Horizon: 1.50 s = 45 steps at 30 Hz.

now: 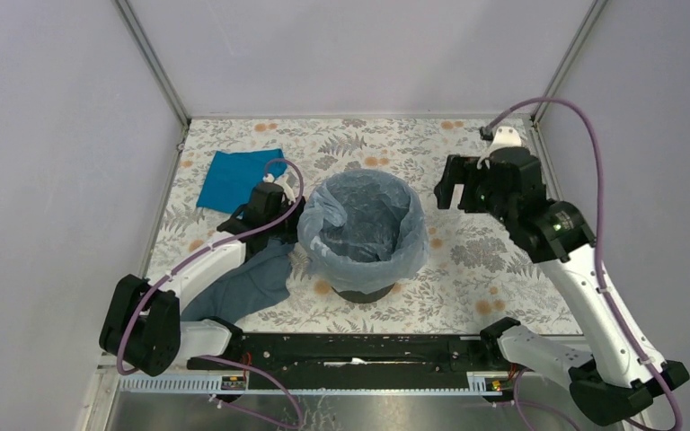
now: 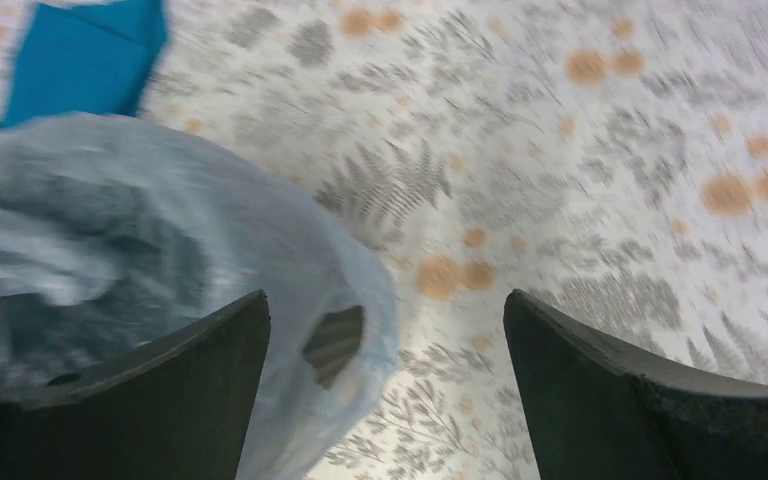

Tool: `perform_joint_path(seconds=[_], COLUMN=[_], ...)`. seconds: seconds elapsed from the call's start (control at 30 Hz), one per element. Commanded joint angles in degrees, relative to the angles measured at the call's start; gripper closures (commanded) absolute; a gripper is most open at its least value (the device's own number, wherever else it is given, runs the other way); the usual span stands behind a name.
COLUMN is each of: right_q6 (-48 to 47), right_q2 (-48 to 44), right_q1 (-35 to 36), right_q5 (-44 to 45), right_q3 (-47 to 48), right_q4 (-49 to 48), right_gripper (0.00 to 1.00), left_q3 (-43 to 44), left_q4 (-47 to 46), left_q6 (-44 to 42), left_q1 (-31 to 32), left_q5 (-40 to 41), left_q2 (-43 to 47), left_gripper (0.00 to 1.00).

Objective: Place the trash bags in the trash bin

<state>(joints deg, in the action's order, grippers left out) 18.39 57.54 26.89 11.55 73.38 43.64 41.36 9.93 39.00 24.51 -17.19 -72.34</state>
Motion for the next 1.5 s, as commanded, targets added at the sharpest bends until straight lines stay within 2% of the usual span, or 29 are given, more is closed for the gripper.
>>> perform_joint_path(seconds=[0.0,0.07,0.17,0.23,0.3,0.5,0.7,0.87,1.0,1.1,1.23,1.3,1.4,1.47], right_q6=[-5.23,-4.84,-5.01,-4.53,-3.91,-0.52,-0.67,2.88,5.22,3.43,-0.71,-2.4,-5.52,-6.34], right_q2=[4.3,7.86,14.31,18.16,20.56,23.13,30.49,33.98,30.27,28.09,28.48,27.71,26.45,26.66], right_q1=[2.48,9.26,22.67,27.52,29.46,30.05,30.46,30.5,30.5,30.41,30.41,30.27,29.95,29.21], right_q5=[-13.67,-12.25,-3.62,-0.39,0.47,1.05,10.06,1.04,-3.44,2.59,18.13,26.15,33.22,34.18], right_q3=[10.57,15.83,21.62,24.32,23.81,10.21,6.48,4.8,-1.55,-3.77,-2.98,-4.16,-6.53,-6.74], right_q4=[1.55,1.93,3.28,4.57,5.0,-0.51,-8.12,-21.54,-33.84,-33.24,-21.78,-19.58,-19.96,-20.11], right_gripper=[0.07,0.07,0.06,0.07,0.09,0.22,0.23,0.2,0.14,0.07,0.03,0.03,0.01,0.0], left_q3=[0.14,-0.42,-0.51,-0.66,-0.8,-1.36,-1.04,-1.16,-1.61,-1.76,-1.88,-1.86,-1.68,-1.76], left_q4=[-2.22,-3.28,-3.84,-3.76,-3.77,-3.59,-4.09,-4.0,-3.81,-3.45,-3.5,-3.76,-4.1,-4.22], left_q6=[-0.33,0.43,0.89,1.05,1.07,1.14,1.73,2.35,2.65,2.49,2.09,1.96,1.95,2.03], left_q1=[1.28,2.03,3.07,3.42,3.59,3.65,4.02,4.44,4.67,4.75,4.76,4.76,4.75,4.74], left_q5=[0.9,1.17,1.4,1.75,1.83,2.6,2.46,2.3,2.49,2.74,2.95,2.8,2.2,1.95], left_q2=[2.08,2.15,1.73,1.59,1.78,2.25,1.96,2.85,3.8,4.19,3.78,3.26,2.57,2.62], left_gripper=[0.62,0.62,0.62,0.63,0.62,0.62,0.63,0.62,0.62,0.62,0.62,0.62,0.62,0.62])
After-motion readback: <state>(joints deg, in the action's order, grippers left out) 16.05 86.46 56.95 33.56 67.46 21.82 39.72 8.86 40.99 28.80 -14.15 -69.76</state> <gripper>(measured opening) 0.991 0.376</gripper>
